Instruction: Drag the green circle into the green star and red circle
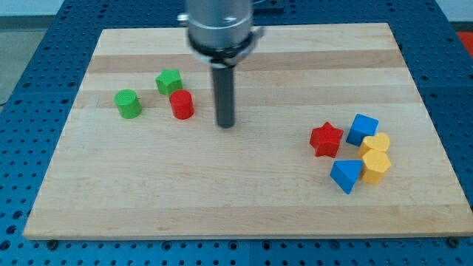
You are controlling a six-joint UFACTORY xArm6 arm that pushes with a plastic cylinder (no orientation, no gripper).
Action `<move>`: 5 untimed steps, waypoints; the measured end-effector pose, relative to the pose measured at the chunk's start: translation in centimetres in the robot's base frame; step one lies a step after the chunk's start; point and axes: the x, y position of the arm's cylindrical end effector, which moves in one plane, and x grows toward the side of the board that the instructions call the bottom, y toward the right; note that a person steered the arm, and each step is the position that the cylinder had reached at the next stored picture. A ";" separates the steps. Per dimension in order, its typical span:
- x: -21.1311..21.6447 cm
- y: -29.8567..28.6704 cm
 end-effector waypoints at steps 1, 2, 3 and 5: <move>1.3 -8.4; -2.8 -17.3; -7.8 -17.3; -4.4 -13.9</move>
